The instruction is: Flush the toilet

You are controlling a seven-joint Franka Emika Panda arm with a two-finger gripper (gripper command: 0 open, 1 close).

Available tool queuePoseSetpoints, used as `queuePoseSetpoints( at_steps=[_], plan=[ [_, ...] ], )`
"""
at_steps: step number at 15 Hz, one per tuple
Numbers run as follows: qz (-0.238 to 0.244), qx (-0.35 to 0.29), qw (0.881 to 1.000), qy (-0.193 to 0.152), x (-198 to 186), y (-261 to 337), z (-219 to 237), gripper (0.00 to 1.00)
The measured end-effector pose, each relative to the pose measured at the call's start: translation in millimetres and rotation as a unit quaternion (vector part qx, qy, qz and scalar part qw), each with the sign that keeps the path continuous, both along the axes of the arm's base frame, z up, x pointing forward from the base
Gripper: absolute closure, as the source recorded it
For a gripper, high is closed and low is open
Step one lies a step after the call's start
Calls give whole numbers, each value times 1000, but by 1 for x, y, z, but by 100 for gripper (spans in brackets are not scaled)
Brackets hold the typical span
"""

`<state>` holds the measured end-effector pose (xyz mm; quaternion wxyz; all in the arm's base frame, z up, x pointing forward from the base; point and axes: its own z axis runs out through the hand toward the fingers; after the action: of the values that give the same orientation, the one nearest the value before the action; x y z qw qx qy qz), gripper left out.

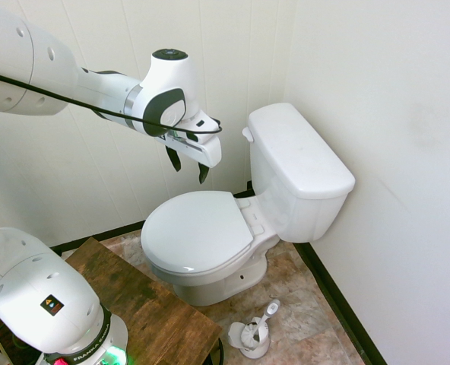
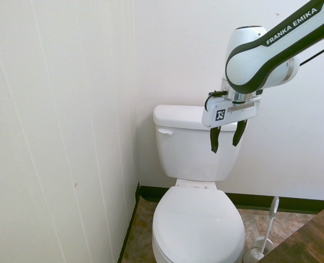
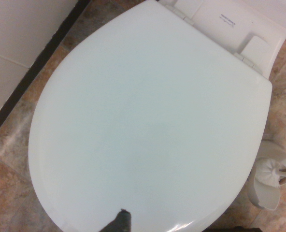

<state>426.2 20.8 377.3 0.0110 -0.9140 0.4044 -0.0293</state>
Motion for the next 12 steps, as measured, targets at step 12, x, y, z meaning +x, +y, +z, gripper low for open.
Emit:
queuePoseSetpoints(
  at_steps=[12],
  plan=[
    [-89, -19, 994, -58, 142, 44, -26, 0]
  ],
)
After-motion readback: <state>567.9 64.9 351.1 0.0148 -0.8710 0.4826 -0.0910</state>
